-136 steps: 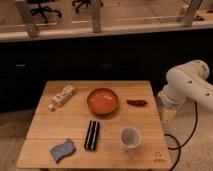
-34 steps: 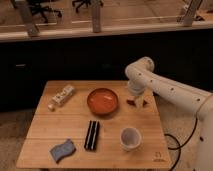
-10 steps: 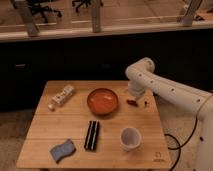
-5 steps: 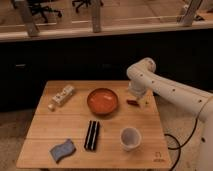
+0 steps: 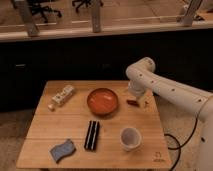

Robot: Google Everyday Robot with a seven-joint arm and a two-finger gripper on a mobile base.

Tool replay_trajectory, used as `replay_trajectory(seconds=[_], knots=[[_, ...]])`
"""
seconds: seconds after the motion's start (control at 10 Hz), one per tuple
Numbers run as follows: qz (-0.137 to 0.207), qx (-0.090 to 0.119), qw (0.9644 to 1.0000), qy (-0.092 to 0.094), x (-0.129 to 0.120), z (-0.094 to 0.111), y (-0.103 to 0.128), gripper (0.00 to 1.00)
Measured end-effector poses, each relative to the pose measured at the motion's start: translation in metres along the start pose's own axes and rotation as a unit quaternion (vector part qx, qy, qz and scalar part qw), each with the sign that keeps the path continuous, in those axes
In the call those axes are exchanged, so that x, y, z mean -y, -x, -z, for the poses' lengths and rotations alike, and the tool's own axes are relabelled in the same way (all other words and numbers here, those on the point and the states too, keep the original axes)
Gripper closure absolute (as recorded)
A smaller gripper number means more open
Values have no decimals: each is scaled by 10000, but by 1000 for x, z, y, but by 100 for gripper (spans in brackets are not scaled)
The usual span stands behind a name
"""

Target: Move the arm in a circular motion

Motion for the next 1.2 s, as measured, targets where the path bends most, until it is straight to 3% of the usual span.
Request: replay_trajectory(seconds=[1.2], knots=[[308,-84,9995,-84,-5,1,-2,20]])
